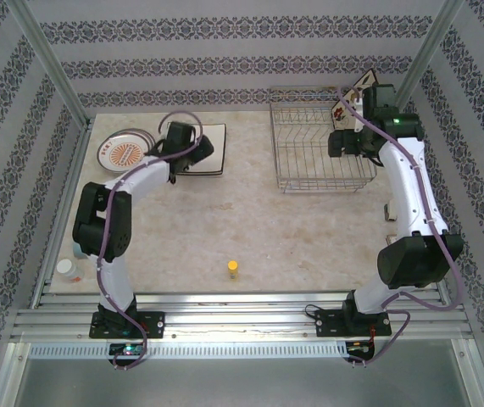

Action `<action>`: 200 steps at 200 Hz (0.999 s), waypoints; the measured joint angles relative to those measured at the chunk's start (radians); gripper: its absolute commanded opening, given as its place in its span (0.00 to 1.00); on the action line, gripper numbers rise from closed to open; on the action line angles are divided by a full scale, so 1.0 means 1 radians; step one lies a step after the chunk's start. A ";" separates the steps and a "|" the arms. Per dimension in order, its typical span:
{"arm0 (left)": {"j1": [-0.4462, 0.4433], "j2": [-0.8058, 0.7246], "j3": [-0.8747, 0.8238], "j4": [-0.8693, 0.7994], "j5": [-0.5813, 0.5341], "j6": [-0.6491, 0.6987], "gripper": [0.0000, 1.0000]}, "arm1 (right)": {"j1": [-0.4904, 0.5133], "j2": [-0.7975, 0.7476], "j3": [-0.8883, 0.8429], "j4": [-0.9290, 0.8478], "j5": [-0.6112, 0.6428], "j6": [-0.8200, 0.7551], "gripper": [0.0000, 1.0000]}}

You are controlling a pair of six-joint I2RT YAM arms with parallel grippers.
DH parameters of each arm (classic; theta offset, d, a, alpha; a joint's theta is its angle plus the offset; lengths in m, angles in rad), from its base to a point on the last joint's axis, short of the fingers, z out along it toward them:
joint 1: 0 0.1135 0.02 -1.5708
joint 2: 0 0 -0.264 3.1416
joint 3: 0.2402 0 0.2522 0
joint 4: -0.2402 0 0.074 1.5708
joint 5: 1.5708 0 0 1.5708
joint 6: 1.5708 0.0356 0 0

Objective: Unload the plates from the dish rack

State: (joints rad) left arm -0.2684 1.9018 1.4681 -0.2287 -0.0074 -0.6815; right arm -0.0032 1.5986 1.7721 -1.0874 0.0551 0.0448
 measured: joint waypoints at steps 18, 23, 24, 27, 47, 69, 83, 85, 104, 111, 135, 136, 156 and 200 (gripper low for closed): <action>0.012 -0.014 0.169 -0.156 0.019 0.188 1.00 | -0.040 0.004 0.027 -0.001 -0.012 0.000 0.98; 0.016 -0.020 0.210 -0.200 0.024 0.234 1.00 | -0.053 0.010 0.049 -0.005 -0.016 0.000 0.98; 0.017 -0.022 0.223 -0.214 0.025 0.246 1.00 | -0.055 0.011 0.053 -0.005 -0.016 0.000 0.98; 0.021 -0.026 0.244 -0.238 0.027 0.272 1.00 | -0.062 0.018 0.072 -0.009 -0.019 -0.001 0.98; 0.043 -0.050 0.353 -0.398 0.065 0.417 1.00 | -0.105 0.082 0.216 -0.024 -0.027 -0.002 0.98; 0.075 -0.051 0.426 -0.561 0.127 0.529 1.00 | -0.145 0.187 0.399 -0.054 -0.037 -0.004 0.98; 0.089 -0.040 0.455 -0.658 0.148 0.580 1.00 | -0.167 0.266 0.518 -0.080 -0.039 -0.004 0.98; 0.089 -0.038 0.458 -0.666 0.150 0.584 1.00 | -0.169 0.275 0.532 -0.086 -0.039 -0.004 0.98; 0.100 -0.004 0.496 -0.761 0.165 0.631 1.00 | -0.193 0.401 0.719 -0.129 -0.041 -0.004 0.98; 0.100 0.010 0.505 -0.785 0.171 0.643 1.00 | -0.200 0.444 0.783 -0.141 -0.045 -0.004 0.98; 0.100 0.051 0.518 -0.847 0.192 0.672 1.00 | -0.216 0.540 0.888 -0.143 -0.069 -0.003 0.97; 0.100 0.051 0.519 -0.849 0.192 0.673 1.00 | -0.217 0.542 0.889 -0.143 -0.070 -0.003 0.97; 0.100 0.076 0.532 -0.877 0.196 0.682 1.00 | -0.222 0.586 0.899 -0.140 -0.079 -0.003 0.95; 0.104 0.097 0.563 -0.890 0.206 0.700 1.00 | -0.222 0.667 0.890 -0.084 -0.082 -0.010 0.92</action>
State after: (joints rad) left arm -0.1646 1.9987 2.0308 -1.1191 0.1982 0.0181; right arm -0.2256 2.2654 2.6621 -1.1717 -0.0265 0.0353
